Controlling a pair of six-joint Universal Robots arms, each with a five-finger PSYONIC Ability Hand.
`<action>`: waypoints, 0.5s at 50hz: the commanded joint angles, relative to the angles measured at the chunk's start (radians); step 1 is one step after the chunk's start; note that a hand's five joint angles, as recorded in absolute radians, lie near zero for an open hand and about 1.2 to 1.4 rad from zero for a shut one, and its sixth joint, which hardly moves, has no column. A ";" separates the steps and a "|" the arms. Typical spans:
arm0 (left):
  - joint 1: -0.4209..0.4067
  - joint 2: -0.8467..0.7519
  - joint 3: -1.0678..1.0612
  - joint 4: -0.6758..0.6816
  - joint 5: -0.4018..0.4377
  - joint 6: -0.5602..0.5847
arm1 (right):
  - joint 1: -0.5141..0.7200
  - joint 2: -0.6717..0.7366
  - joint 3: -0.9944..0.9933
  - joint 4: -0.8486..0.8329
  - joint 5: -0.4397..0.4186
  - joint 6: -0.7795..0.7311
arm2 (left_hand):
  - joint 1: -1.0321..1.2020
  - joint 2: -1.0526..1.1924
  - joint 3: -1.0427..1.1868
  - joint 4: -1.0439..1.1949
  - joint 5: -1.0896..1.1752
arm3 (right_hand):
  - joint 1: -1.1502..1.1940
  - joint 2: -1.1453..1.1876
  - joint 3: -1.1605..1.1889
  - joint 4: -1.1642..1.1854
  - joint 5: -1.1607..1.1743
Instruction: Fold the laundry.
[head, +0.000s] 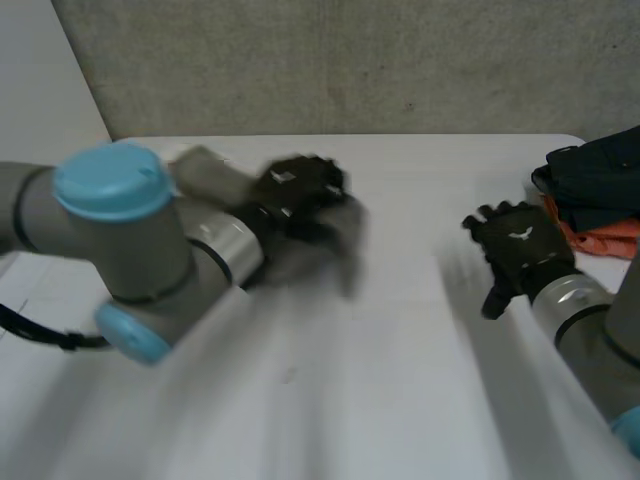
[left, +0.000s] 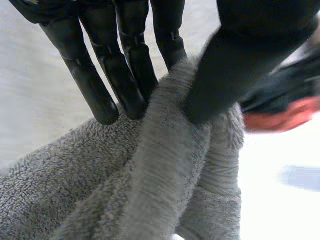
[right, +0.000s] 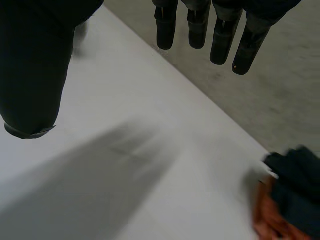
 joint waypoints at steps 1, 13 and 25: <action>-0.089 0.010 0.015 -0.041 0.031 -0.230 | -0.074 -0.006 -0.014 0.000 -0.002 0.003 | -0.734 -0.800 -0.799 -0.802 -0.773 | -0.031 -0.046 -0.041 -0.061 -0.070; 0.163 0.080 0.000 -0.033 0.023 -0.008 | -0.066 -0.005 -0.034 0.016 -0.046 -0.006 | -0.714 -0.780 -0.778 -0.781 -0.752 | -0.031 -0.046 -0.041 -0.061 -0.070; 0.331 -0.053 -0.010 -0.208 0.031 0.506 | 0.036 0.002 -0.063 0.264 -0.086 0.007 | -0.699 -0.765 -0.763 -0.766 -0.737 | -0.031 -0.046 -0.041 -0.061 -0.070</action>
